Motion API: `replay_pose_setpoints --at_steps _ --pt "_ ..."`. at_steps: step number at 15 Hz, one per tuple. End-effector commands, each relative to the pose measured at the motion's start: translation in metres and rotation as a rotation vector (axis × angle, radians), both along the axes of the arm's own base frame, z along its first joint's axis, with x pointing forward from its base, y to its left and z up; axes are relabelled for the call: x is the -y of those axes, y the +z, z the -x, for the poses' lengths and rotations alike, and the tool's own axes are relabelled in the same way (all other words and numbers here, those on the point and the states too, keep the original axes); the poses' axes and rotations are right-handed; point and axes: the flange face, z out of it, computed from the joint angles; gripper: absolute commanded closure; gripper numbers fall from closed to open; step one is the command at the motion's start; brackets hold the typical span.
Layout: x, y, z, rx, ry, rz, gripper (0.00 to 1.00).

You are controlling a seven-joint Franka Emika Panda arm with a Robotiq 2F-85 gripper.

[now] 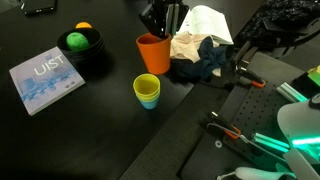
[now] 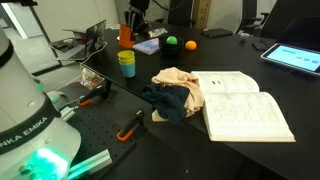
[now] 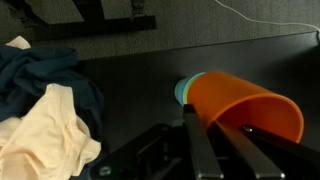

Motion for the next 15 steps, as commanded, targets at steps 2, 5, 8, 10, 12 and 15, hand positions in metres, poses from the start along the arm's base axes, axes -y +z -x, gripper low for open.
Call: replay_pose_setpoints --at_steps 2,5,8,10,12,15 --pt "-0.019 0.011 0.011 0.017 0.009 -0.029 0.99" --pt "-0.035 0.009 0.018 0.022 0.026 -0.042 0.99" --pt "-0.045 0.005 0.024 0.013 0.033 -0.050 0.99" --pt "-0.050 0.002 0.027 0.014 0.035 -0.052 0.99" --pt "-0.052 0.001 0.025 0.046 0.046 -0.040 0.99" --pt "-0.055 0.000 0.020 0.126 0.053 -0.033 0.99"
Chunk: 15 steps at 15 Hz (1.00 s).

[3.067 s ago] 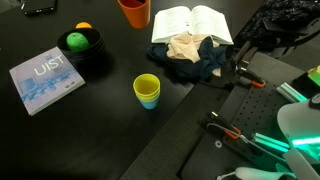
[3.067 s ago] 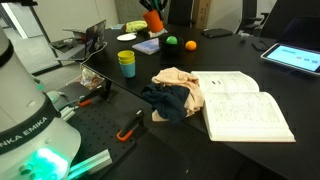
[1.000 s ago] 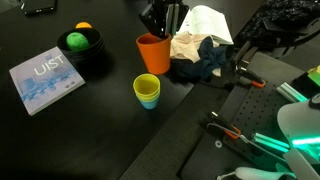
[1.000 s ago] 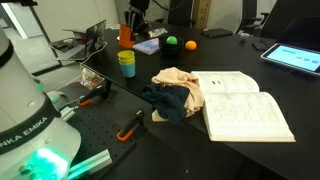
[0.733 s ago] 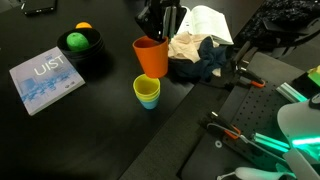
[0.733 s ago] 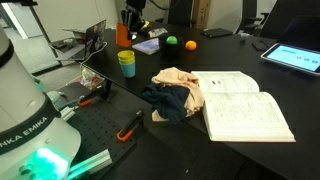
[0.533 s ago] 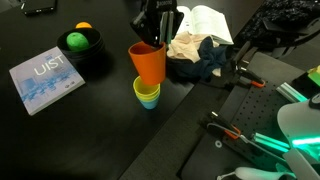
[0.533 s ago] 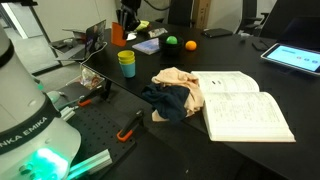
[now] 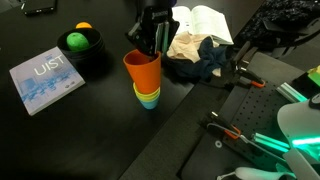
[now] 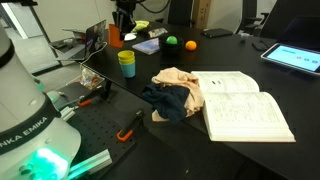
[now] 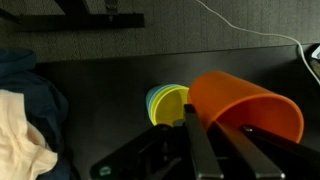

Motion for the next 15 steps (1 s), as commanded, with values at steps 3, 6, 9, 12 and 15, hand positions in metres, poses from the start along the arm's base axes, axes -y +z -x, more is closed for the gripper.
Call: replay_pose_setpoints --at_steps 3,6,9,12,15 --pt "-0.003 -0.002 0.001 0.119 -0.004 0.003 0.99" --pt "0.001 -0.008 0.003 0.122 -0.014 0.007 0.99" --pt "0.004 -0.011 0.004 0.134 -0.018 0.015 0.99" --pt "0.004 -0.012 0.003 0.154 -0.013 0.021 0.99" --pt "0.004 -0.013 0.001 0.159 -0.010 0.025 0.99"
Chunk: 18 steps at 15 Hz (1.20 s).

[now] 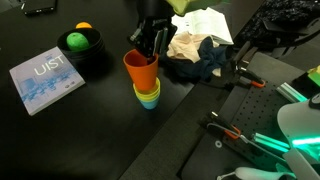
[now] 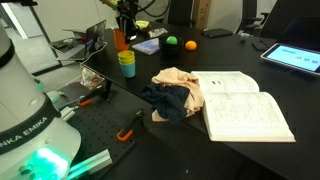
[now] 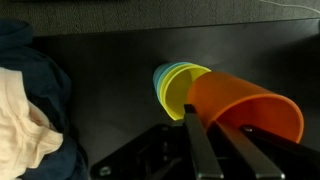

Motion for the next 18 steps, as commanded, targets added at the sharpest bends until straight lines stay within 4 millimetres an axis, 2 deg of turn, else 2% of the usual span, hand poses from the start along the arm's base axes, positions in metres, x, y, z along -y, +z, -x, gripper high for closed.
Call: replay_pose_setpoints --at_steps 1,5,18 --pt "0.000 0.002 -0.001 0.037 0.012 0.003 0.99" --pt "0.003 -0.001 -0.002 0.049 0.007 -0.004 0.99" --pt "0.006 -0.029 0.004 0.037 0.013 -0.015 0.99"
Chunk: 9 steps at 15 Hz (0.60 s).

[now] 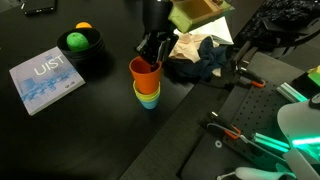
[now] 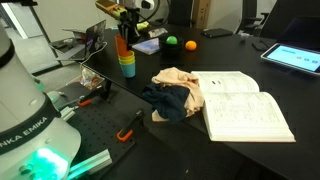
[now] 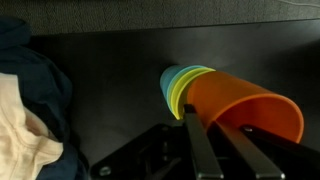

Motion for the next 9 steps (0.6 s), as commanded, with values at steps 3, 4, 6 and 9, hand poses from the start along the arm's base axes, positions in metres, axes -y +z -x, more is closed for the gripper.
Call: replay_pose_setpoints --at_steps 3,4,6,9 --pt "-0.003 -0.005 0.000 0.028 0.013 -0.014 0.99" --pt "-0.004 -0.006 0.000 0.029 0.016 -0.015 0.99" --pt "-0.006 -0.009 0.000 0.028 0.022 -0.013 0.99" --pt "-0.009 -0.013 0.001 0.032 0.034 -0.010 0.99"
